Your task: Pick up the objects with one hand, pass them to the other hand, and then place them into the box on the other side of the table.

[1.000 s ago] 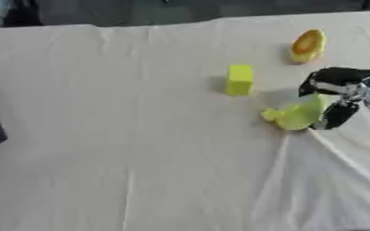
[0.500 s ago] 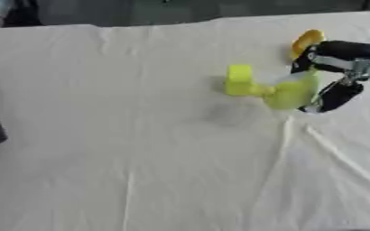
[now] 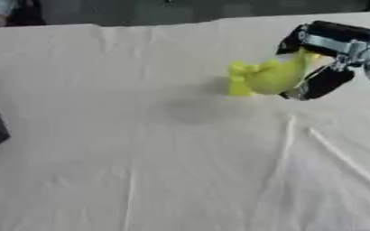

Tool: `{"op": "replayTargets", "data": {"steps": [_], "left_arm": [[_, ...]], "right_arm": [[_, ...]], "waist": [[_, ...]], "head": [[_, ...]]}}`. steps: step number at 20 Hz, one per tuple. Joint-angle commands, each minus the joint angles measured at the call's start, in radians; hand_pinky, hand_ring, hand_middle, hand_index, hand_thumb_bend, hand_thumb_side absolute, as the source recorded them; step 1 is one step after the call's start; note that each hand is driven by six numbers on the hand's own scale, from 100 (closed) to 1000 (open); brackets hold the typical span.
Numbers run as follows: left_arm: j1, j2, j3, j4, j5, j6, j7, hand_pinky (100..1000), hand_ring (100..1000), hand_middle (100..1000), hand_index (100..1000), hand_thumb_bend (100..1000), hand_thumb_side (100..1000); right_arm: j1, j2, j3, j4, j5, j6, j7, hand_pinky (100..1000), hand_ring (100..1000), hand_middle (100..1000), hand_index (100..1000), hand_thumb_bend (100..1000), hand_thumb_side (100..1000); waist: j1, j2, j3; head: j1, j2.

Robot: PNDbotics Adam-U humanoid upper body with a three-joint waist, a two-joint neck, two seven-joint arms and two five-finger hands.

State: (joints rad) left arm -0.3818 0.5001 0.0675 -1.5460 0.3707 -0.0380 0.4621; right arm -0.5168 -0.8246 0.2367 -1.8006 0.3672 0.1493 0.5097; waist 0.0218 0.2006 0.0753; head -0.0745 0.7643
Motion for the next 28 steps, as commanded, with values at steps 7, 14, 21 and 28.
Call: {"op": "replayTargets", "data": {"steps": [7,14,21,28], "left_arm": [[-0.06,0.034,-0.07,-0.211,-0.115,0.071,-0.101,819,817,858,898,866,563],[-0.14,0.023,-0.139,-0.276,-0.217,0.139,-0.191,818,816,854,890,844,560],[-0.227,-0.01,-0.222,-0.303,-0.348,0.198,-0.308,812,809,834,870,840,548],[-0.335,-0.072,-0.304,-0.292,-0.444,0.266,-0.428,808,802,825,864,837,544]], "right_arm": [[-0.034,0.145,0.021,0.012,0.02,0.034,-0.062,820,679,472,571,264,100],[-0.042,0.26,0.04,0.072,0.038,0.053,-0.123,807,674,469,567,234,100],[-0.025,0.374,0.053,0.119,0.038,0.056,-0.256,802,672,466,563,212,100],[-0.015,0.468,0.059,0.158,0.048,0.034,-0.332,799,671,465,562,191,100]], "waist": [[0.013,-0.029,0.009],[0.02,-0.04,0.017],[0.028,-0.052,0.028],[0.035,-0.066,0.042]], "head": [[-0.018,0.006],[-0.033,0.006],[-0.038,0.006],[-0.033,0.006]]}}
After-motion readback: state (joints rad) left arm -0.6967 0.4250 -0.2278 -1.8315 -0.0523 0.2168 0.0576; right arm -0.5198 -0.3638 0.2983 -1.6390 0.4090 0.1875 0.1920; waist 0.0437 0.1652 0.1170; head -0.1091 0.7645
